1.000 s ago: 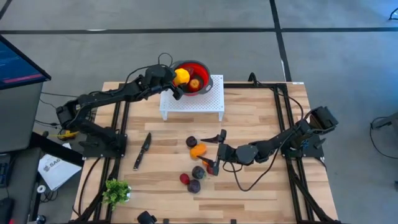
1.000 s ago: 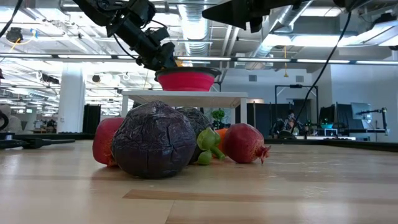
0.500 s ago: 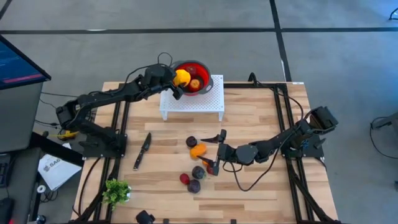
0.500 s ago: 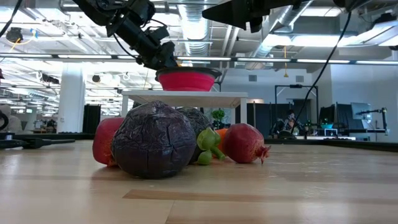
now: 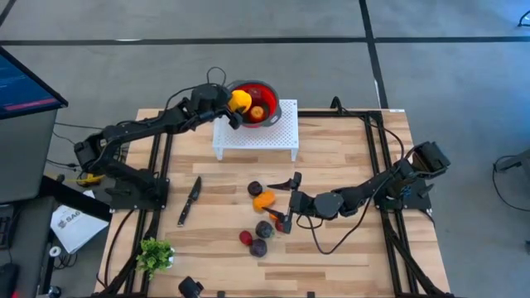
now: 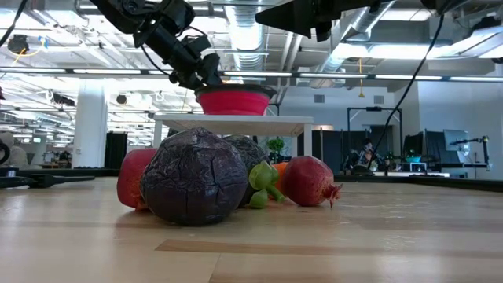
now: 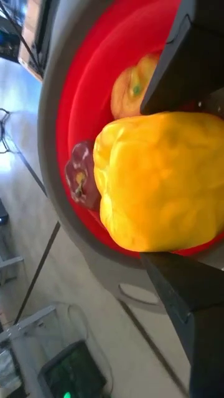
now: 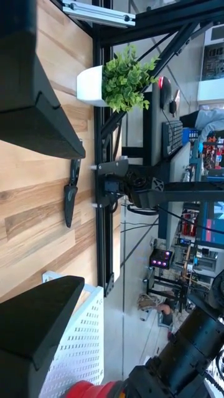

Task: Pick & Place Fruit
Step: Put the yellow bell pepper into the red strainer bowl on the shelf, then put the top purple plum into the red strainer bowl on the shelf

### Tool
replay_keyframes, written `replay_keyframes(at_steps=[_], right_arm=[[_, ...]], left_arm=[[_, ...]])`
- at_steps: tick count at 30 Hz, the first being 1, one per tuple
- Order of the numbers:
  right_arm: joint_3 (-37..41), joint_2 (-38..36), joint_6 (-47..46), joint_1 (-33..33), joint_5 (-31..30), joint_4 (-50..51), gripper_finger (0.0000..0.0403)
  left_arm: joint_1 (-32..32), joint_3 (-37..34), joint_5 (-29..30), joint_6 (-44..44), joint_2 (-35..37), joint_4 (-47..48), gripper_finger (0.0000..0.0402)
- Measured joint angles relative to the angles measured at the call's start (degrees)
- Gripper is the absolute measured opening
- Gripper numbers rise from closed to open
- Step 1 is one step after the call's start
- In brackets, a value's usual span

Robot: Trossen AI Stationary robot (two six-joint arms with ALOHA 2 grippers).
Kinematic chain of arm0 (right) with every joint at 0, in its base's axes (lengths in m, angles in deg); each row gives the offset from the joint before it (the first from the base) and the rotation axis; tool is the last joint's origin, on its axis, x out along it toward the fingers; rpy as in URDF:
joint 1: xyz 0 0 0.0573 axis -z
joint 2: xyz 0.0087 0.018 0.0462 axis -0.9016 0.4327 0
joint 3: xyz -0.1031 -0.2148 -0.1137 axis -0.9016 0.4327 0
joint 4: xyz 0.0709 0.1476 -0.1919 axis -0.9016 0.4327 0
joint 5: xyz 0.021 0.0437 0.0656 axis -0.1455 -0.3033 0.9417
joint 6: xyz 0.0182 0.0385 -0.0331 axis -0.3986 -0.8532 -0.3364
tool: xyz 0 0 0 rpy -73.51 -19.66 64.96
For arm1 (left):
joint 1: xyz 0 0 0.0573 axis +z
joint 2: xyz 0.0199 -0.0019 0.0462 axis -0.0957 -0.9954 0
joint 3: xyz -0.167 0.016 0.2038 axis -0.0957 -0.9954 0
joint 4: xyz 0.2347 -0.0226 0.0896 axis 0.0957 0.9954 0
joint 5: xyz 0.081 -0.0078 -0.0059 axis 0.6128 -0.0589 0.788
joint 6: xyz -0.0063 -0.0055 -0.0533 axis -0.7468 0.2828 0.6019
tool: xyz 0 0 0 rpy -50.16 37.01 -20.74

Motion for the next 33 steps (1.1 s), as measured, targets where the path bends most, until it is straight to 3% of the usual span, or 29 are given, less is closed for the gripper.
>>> replay_keyframes(at_steps=[7,20,33], right_arm=[[0.00,0.00,0.00,0.00,-0.02,0.02,0.0317],[0.00,0.00,0.00,0.02,-0.02,0.02,0.0317],[0.00,0.02,-0.44,0.05,0.00,0.54,0.0317]], left_arm=[[0.16,0.00,0.10,-0.08,0.02,-0.46,0.0371],[0.08,0.00,-1.10,-0.10,0.02,-2.25,0.0348],[0.15,-0.06,-1.20,-0.41,1.95,-3.31,0.0399]])
